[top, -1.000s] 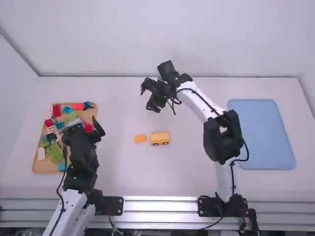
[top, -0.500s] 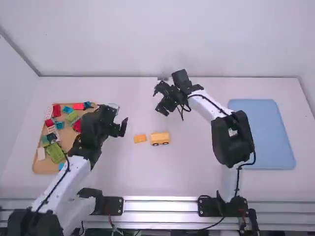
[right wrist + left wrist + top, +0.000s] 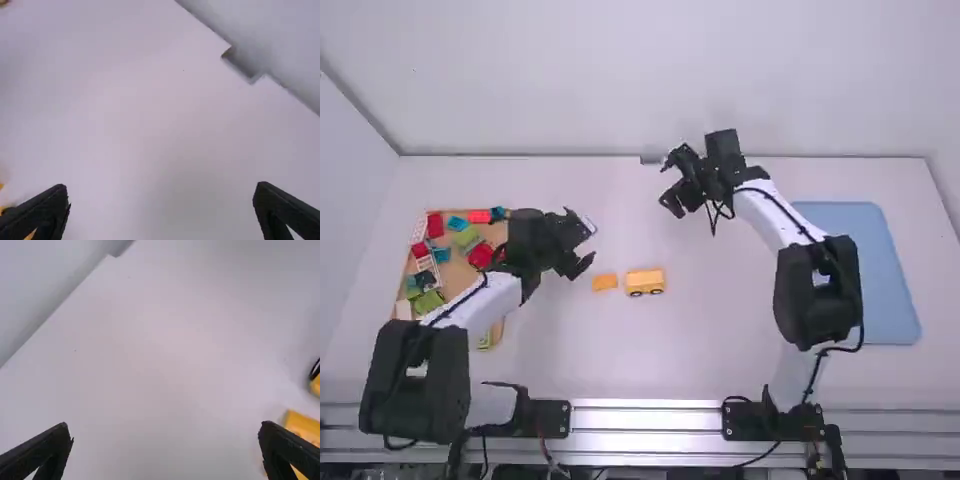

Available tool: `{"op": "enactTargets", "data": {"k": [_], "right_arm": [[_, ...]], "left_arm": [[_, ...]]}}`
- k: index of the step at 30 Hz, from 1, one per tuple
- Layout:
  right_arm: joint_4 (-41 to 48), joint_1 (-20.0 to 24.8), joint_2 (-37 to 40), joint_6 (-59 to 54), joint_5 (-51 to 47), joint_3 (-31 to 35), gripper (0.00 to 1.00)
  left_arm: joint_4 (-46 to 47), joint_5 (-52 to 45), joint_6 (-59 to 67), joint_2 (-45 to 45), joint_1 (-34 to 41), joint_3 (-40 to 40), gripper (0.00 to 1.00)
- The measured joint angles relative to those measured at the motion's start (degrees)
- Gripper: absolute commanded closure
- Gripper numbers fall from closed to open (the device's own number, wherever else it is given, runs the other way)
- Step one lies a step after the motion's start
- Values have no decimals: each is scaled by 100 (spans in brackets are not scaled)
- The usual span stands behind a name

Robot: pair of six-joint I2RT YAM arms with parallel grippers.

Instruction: Assemble lego blocks to make yellow taxi

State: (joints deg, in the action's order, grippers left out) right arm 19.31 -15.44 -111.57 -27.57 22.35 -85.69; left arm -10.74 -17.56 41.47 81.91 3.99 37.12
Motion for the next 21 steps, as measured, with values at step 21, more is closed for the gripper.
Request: {"op": "enactTargets", "data": {"k": [21], "right_arm": [[-1274,485,70,-2050,2771,1700,2]], "left_arm": [[1185,-1338,850,155,-28,129,1]]}}
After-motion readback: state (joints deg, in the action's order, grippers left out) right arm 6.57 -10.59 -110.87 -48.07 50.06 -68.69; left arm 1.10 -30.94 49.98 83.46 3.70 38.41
